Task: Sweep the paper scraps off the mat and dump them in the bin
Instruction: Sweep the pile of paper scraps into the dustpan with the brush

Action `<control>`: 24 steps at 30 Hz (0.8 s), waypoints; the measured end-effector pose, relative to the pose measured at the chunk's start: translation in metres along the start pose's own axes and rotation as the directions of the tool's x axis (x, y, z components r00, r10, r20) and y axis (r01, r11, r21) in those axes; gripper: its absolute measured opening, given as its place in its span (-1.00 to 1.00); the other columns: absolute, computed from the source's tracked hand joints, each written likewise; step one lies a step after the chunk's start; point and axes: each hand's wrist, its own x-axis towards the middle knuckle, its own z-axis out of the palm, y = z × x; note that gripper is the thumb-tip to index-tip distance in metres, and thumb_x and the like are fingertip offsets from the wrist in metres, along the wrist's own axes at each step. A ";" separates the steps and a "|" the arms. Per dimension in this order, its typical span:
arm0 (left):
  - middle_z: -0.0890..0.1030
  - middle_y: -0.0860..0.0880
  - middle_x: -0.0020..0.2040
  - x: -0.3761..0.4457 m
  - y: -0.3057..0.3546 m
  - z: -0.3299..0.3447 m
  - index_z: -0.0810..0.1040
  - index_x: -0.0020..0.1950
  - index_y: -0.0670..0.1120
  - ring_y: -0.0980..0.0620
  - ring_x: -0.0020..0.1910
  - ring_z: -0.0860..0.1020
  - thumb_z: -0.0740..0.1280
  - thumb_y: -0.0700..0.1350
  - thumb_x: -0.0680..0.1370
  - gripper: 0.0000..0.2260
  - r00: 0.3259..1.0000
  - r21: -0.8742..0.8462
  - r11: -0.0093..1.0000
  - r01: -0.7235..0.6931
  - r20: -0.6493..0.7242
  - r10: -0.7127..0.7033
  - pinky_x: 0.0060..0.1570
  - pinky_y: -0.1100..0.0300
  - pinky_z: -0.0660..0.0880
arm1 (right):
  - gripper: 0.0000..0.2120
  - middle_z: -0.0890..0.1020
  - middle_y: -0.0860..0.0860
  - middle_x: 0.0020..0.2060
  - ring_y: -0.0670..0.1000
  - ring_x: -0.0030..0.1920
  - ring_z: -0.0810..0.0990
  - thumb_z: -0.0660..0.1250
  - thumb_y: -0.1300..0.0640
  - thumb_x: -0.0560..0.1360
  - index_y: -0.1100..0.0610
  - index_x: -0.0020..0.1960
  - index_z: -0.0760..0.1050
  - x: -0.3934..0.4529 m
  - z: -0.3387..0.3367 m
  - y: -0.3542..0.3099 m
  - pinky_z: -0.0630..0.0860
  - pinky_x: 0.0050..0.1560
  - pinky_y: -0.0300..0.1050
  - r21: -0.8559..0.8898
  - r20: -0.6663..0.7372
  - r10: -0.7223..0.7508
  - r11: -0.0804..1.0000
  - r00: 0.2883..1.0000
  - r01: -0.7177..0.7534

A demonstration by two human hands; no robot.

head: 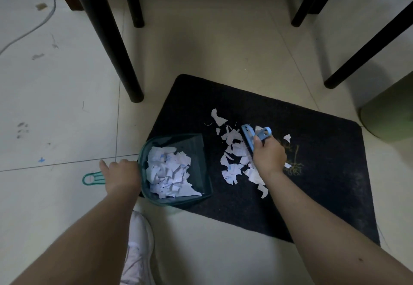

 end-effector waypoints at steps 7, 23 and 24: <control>0.56 0.03 0.12 -0.006 0.028 0.005 0.53 0.15 0.06 -0.03 0.21 0.48 0.18 -0.18 0.54 -0.74 0.996 -0.040 0.999 -0.033 0.082 0.037 0.46 -0.09 0.09 | -0.73 0.43 -0.06 -0.40 0.05 -0.28 0.47 0.13 0.02 0.61 0.19 -0.05 0.49 -0.004 0.015 0.010 0.34 -0.26 -0.10 -0.020 -0.011 0.076 0.997 0.997 -0.076; 0.56 0.02 0.14 0.005 0.057 0.004 0.53 0.20 0.03 -0.02 0.18 0.47 0.18 -0.12 0.56 -0.75 0.987 0.023 1.000 -0.015 0.161 0.011 0.21 0.02 0.31 | -0.74 0.48 0.04 -0.33 0.11 -0.24 0.49 0.16 0.02 0.61 0.19 0.00 0.51 0.009 0.031 0.030 0.35 -0.26 -0.09 -0.117 0.018 0.081 0.990 0.997 -0.079; 0.56 0.01 0.14 0.005 0.057 0.004 0.53 0.20 0.03 -0.02 0.18 0.47 0.18 -0.12 0.56 -0.74 0.987 0.027 1.000 -0.016 0.162 0.011 0.22 0.01 0.31 | -0.74 0.46 0.01 -0.35 0.09 -0.26 0.49 0.16 0.02 0.61 0.18 -0.01 0.51 0.004 0.035 0.027 0.34 -0.26 -0.11 -0.110 0.035 0.073 0.992 0.997 -0.069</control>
